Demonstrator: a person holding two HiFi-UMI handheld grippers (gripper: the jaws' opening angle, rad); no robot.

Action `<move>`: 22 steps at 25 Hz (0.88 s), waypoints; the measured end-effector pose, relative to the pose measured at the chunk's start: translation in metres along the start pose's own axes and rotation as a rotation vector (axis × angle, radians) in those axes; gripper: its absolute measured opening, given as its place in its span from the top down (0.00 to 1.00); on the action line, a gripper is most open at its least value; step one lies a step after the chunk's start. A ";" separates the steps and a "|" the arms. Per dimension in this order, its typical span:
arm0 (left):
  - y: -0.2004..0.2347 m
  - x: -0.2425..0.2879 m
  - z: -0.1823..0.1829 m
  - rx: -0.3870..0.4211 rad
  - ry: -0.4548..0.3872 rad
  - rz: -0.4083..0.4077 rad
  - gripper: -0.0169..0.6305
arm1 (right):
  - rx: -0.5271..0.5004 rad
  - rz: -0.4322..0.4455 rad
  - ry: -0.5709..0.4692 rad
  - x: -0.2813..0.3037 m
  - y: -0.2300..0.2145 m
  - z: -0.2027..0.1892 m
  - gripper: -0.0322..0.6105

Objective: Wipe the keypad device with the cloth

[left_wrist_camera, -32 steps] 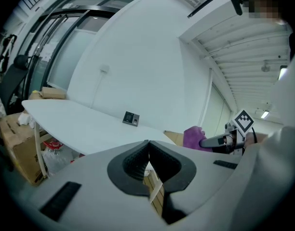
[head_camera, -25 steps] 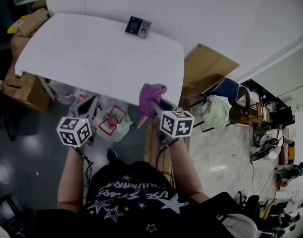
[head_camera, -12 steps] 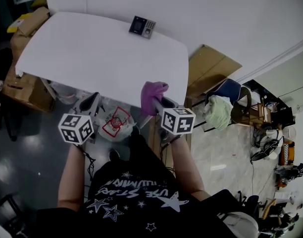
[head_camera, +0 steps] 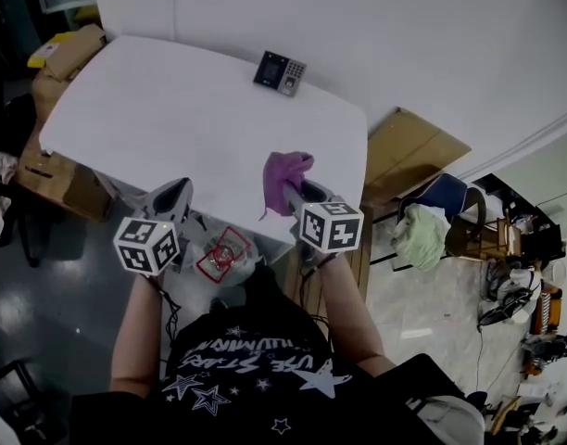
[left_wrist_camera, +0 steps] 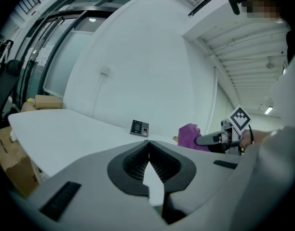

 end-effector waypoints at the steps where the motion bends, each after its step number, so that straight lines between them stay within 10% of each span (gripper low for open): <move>1: 0.002 0.009 0.002 0.006 0.001 0.008 0.96 | -0.009 0.008 -0.001 0.008 -0.007 0.006 0.80; 22: 0.009 0.188 0.050 0.071 -0.002 0.080 0.96 | -0.007 0.153 -0.034 0.162 -0.124 0.107 0.80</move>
Point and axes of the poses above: the fingertips, and each gripper's own axes: x forward along the fingers, y to its left, z out of its top, the point moved 8 cm from there along -x, backward along the fingers, and after that the axes turned 14 degrees about -y, right-handed, at the moved point
